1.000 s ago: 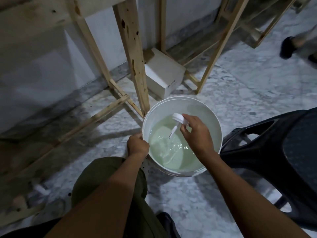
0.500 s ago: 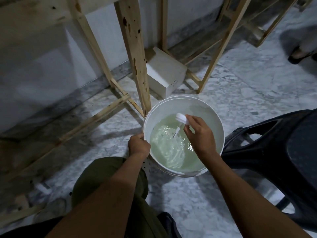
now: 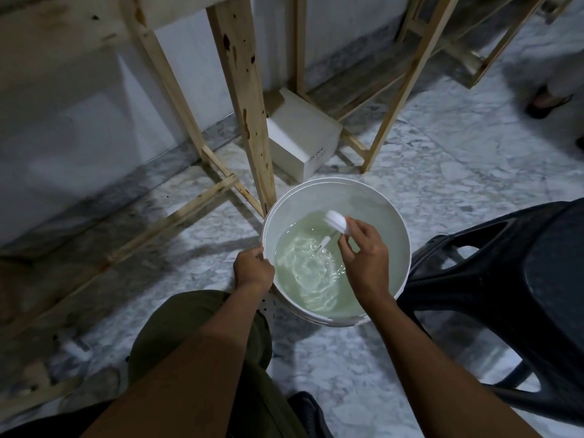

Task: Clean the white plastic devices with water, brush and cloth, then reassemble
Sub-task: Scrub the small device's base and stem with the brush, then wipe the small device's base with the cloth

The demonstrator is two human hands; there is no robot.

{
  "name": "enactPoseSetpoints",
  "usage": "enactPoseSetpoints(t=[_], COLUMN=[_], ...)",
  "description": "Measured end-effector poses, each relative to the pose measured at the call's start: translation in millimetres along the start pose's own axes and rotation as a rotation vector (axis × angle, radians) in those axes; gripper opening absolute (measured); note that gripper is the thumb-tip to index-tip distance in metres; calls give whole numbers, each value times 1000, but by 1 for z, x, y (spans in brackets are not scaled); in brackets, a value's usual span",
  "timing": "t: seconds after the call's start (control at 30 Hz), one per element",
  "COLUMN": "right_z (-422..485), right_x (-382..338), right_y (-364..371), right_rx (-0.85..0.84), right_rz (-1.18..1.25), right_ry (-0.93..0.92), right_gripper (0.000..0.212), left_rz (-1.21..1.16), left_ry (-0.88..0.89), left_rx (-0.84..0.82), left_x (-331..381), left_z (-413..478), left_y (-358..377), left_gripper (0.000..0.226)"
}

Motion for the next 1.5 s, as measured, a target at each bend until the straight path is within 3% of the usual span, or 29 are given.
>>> enactPoseSetpoints(t=[0.23, 0.37, 0.47, 0.53, 0.63, 0.83, 1.0, 1.2, 1.5], right_z=[-1, 7, 7, 8, 18, 43, 71, 92, 124], right_x=[0, 7, 8, 1, -23, -88, -164, -246, -361], right_y=[7, 7, 6, 6, -5, -35, -64, -85, -103], right_rx=[-53, -115, -125, -132, -133, -256, -339, -395, -509], right_rz=[43, 113, 312, 482, 655, 810, 873, 945, 970], right_ry=[98, 351, 598, 716, 786, 727, 567, 415, 197], right_gripper=[38, 30, 19, 18, 22, 10, 14, 29, 28], left_rz=[-14, 11, 114, 220, 166, 65, -37, -119, -211], left_ry=[6, 22, 71, 154, 314, 538, 685, 783, 847], left_rx=[-2, -17, -37, -29, -102, -240, -226, -77, 238], left_x=[1, 3, 9, 17, 39, 73, 99, 104, 102], left_z=[-3, -7, -12, -22, -51, -109, -168, -216, -260], left_y=[-1, -1, -4, -7, -20, -67, -139, -224, -338], left_gripper=[39, 37, 35, 44, 69, 85, 70, 66, 61])
Point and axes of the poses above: each hand's wrist, its own z-axis towards the middle knuckle, its own y-axis out of the palm, x = y × z, the point moved 6 cm from there along z, towards the middle knuckle, and after that the axes turned 15 degrees about -y, right-handed, at the moved point
